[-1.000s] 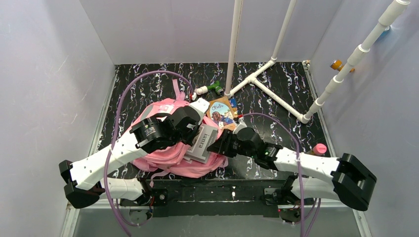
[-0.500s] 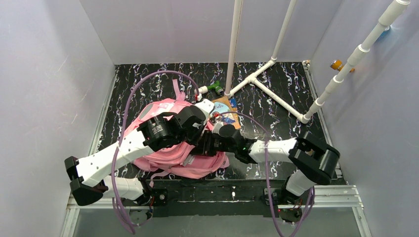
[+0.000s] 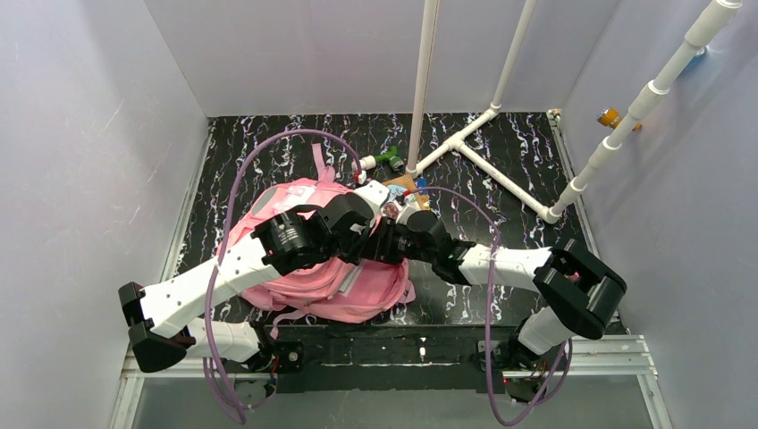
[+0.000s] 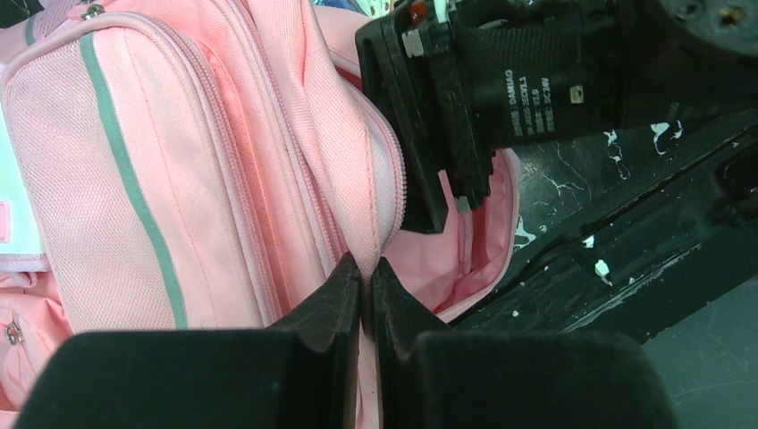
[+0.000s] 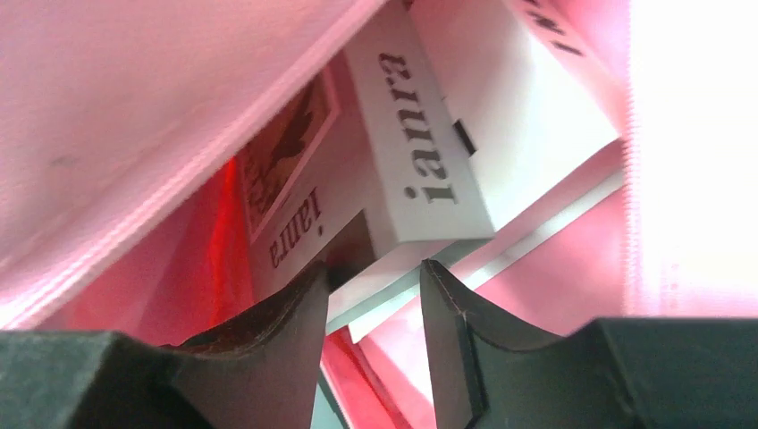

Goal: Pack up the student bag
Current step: Place the book in the student bag.

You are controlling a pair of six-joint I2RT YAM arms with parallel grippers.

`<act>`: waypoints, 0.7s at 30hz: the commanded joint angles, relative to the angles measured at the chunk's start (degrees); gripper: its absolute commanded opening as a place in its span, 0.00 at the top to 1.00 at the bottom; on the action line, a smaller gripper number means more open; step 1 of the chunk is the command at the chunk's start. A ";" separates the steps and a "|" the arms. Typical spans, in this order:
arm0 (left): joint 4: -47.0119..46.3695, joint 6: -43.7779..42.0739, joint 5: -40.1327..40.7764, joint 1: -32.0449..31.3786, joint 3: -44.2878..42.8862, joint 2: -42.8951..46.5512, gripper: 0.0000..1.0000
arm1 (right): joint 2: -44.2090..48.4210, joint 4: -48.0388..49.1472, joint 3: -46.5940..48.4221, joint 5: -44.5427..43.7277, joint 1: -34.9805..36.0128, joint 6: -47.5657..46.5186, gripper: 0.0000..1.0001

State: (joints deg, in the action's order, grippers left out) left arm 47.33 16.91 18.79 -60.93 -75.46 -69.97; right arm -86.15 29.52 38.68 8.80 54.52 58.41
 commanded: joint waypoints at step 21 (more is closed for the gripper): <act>-6.25 5.48 1.88 2.29 -0.47 0.17 1.00 | 7.94 -24.34 3.04 0.73 -8.29 -14.27 0.28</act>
State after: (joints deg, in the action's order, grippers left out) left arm 43.92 20.25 18.50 -60.45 -71.72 -69.08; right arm -85.80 17.50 44.25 9.19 47.83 49.06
